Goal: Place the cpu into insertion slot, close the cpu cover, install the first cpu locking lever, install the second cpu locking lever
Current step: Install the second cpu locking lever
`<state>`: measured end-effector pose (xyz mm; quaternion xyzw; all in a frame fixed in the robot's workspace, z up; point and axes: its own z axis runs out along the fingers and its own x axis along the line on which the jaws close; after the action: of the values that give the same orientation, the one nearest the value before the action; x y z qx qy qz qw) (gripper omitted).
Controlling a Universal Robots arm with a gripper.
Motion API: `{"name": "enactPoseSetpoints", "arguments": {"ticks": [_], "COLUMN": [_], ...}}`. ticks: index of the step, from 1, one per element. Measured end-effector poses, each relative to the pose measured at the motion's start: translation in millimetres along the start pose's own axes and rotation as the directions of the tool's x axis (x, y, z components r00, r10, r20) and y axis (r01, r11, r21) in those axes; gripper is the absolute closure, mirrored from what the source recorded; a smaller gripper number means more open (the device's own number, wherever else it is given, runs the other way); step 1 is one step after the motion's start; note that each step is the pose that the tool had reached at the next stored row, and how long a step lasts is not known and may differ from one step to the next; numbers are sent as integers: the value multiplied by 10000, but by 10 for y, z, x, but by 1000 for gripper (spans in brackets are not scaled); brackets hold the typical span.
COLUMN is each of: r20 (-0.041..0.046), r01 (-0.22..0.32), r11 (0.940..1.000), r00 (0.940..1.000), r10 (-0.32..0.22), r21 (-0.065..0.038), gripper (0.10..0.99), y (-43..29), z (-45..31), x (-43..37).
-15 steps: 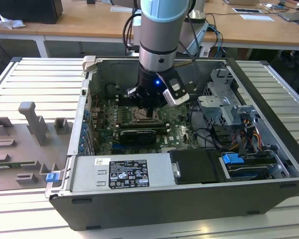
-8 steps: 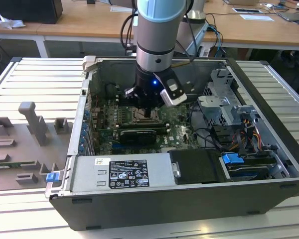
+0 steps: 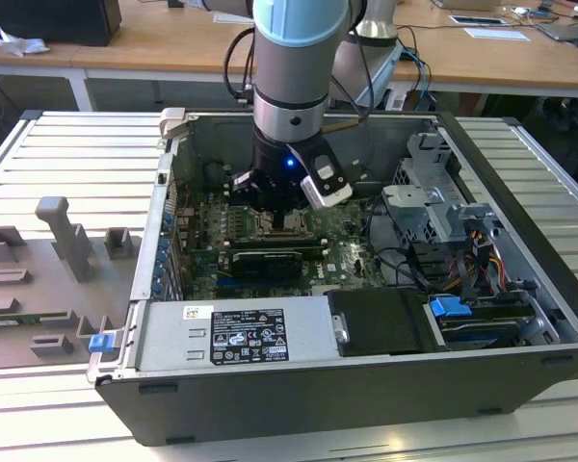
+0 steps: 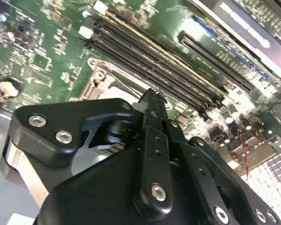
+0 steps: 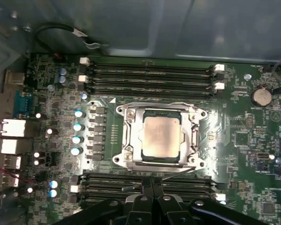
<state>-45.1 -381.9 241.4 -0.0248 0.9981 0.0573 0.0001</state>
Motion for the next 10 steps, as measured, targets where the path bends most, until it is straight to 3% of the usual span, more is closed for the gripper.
{"name": "enactPoseSetpoints", "arguments": {"ticks": [3,10], "r20": [9,10], "r01": [1,1], "r11": [10000,10000], "r00": [10000,10000], "r10": [-1,-1], "r21": [0,1], "gripper": [980,980], "y": [-2,-9], "z": [36,98], "x": [68,75]}}
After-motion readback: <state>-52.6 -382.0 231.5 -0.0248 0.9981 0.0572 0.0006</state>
